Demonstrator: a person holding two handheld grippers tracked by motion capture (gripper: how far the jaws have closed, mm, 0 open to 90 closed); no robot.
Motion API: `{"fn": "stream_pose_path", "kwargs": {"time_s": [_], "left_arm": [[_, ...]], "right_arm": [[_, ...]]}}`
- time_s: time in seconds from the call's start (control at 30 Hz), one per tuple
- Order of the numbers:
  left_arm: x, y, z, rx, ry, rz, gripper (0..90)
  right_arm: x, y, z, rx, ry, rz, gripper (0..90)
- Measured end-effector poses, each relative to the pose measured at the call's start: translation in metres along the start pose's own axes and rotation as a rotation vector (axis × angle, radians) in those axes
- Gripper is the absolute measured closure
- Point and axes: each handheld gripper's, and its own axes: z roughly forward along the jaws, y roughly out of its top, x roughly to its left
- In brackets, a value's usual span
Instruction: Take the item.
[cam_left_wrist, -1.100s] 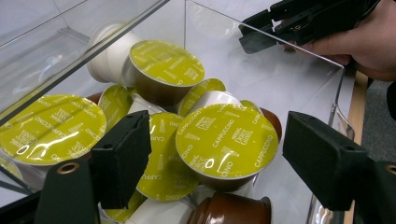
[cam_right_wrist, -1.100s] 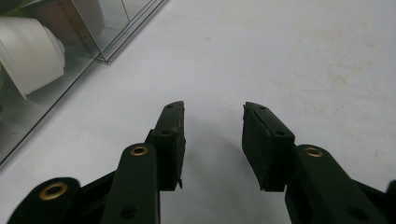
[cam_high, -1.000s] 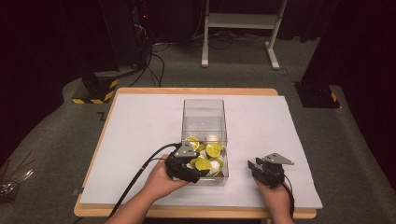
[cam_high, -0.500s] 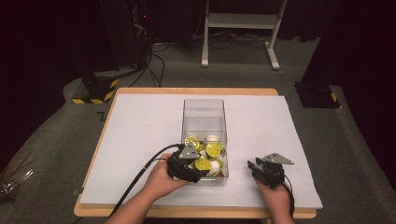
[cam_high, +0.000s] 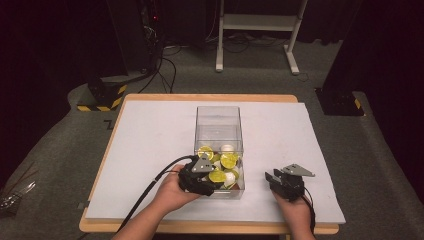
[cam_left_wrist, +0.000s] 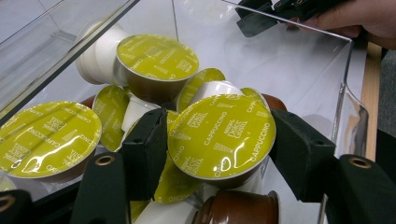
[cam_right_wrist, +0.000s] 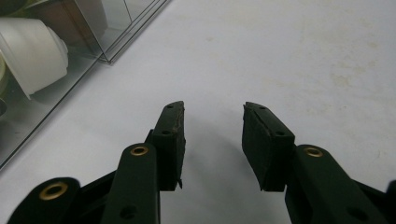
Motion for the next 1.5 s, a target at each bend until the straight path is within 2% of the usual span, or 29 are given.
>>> {"fn": "stream_pose_path", "kwargs": {"time_s": [0.5, 0.57, 0.63, 0.77, 0.87, 1.07, 1.37, 1.5], "left_arm": [[-0.0025, -0.001, -0.0005, -0.017, 0.018, 0.007, 40.3], [-0.0012, -0.0008, -0.0001, -0.014, 0.007, -0.006, 40.2], [0.0008, -0.0003, 0.0006, -0.013, -0.004, -0.02, 39.5], [0.0001, 0.0012, 0.0039, 0.0, 0.013, -0.002, 34.7], [0.0, 0.002, 0.0054, 0.002, 0.014, -0.003, 33.0], [0.0008, 0.0018, 0.005, 0.002, -0.011, 0.0, 37.6], [0.0015, 0.0016, 0.0042, 0.001, -0.005, 0.003, 40.2], [0.0012, 0.0011, 0.0039, -0.016, 0.002, -0.01, 40.2]], "right_arm": [[-0.0001, -0.0001, -0.0004, -0.002, 0.0, 0.002, 59.5], [-0.0002, 0.0, -0.0002, -0.002, 0.001, -0.002, 59.5], [0.0, -0.0001, -0.0002, -0.001, 0.0, -0.001, 59.5], [0.0, -0.0001, -0.0002, -0.001, 0.001, -0.002, 59.5], [0.0004, -0.0002, -0.0003, 0.0, 0.001, 0.001, 59.5], [0.0002, -0.0002, -0.0002, -0.003, 0.003, -0.007, 59.4], [0.0002, -0.0002, -0.0003, -0.003, 0.003, -0.008, 59.4], [0.0002, -0.0003, -0.0005, -0.003, 0.003, -0.003, 59.5]]}}
